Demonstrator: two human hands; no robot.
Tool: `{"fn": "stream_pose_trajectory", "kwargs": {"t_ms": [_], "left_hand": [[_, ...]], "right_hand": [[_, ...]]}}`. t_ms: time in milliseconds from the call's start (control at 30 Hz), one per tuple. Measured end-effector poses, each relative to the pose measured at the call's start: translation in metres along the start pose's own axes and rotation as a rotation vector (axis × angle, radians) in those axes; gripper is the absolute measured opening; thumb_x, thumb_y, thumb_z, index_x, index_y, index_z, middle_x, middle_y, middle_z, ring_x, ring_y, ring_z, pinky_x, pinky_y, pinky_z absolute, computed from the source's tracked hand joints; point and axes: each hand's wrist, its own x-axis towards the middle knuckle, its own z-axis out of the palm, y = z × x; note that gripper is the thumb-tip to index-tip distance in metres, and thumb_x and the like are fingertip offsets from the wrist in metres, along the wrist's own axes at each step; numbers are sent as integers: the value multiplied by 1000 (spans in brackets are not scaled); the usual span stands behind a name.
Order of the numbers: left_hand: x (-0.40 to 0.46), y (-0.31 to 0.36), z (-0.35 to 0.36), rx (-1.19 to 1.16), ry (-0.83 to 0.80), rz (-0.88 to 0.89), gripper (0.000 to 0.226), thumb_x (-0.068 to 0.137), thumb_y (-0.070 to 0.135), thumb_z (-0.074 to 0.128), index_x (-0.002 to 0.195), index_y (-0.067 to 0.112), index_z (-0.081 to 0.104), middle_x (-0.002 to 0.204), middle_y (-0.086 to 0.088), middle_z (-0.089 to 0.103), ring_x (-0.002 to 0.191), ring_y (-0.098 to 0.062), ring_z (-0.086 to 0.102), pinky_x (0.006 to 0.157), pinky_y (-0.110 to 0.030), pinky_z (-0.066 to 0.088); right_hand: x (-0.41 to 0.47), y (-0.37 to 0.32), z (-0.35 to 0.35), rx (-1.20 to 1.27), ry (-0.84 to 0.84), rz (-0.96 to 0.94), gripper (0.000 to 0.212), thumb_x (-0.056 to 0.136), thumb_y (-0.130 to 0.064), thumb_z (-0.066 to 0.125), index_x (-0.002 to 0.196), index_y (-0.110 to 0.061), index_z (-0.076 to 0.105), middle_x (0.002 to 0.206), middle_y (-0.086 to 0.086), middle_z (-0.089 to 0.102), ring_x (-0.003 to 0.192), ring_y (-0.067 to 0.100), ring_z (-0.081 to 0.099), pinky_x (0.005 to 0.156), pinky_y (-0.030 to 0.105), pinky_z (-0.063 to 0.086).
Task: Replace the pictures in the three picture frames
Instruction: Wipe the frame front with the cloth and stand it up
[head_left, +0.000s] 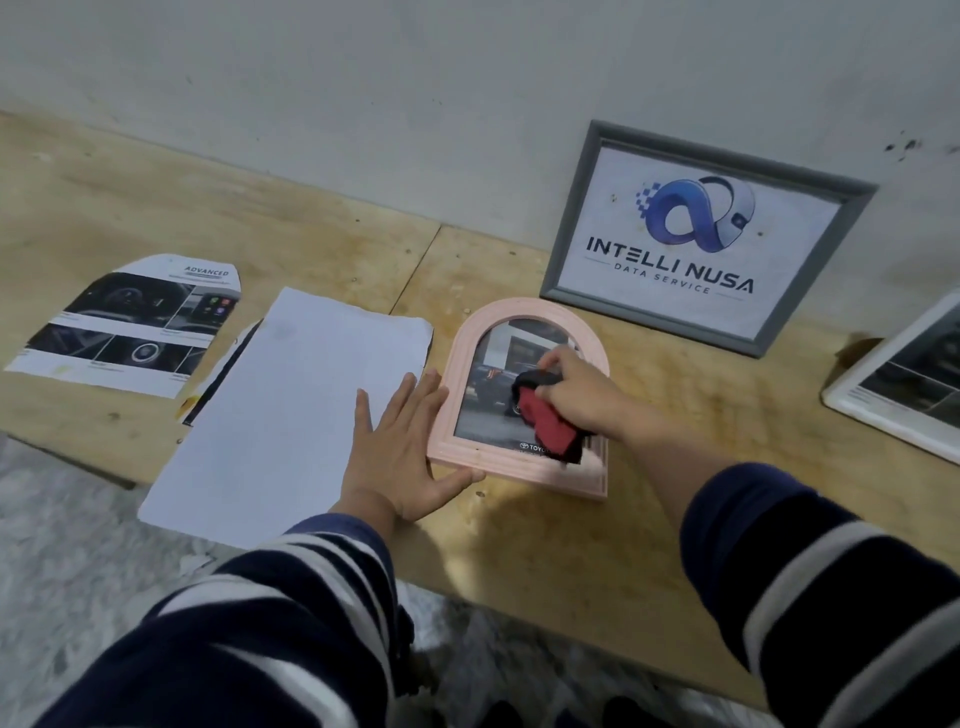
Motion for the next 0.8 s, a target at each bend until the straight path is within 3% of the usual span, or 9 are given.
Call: {"fn": "stream_pose_trajectory", "kwargs": {"t_ms": [200,367,600,800], "left_hand": [[1,-2,4,-9,-2,1,107,69,90,29,154,28,10,160,16,-6,148,-9,-7,116,-58,-8],[2,-2,3,-41,13,-3,106,68,91,31,153,30,15,161,15,0,148,-9,-1,117,-57,-5],[2,-3,3,-48,14,-12,109,65,91,32,153,28,18,161,11,4,149,-10,3,117,-57,-4],[2,-3,3,1,0,-15,107,66,90,28,153,30,13,162,11,1,149,-10,2,117,-56,-3]], "right_hand": [[53,-18,-24,-287,261,-65,36,97,-29,50,130,-16,53,133,11,41,111,32,55,95,38,44],[64,-7,6,-503,322,-104,35,100,-27,39,131,-26,56,129,8,49,112,34,50,90,38,42],[32,3,21,-437,250,-174,33,99,-22,44,126,-28,61,121,7,53,105,32,56,86,39,48],[-3,5,33,-442,202,-174,31,99,-30,47,126,-29,62,115,3,56,99,26,60,86,37,50]]}}
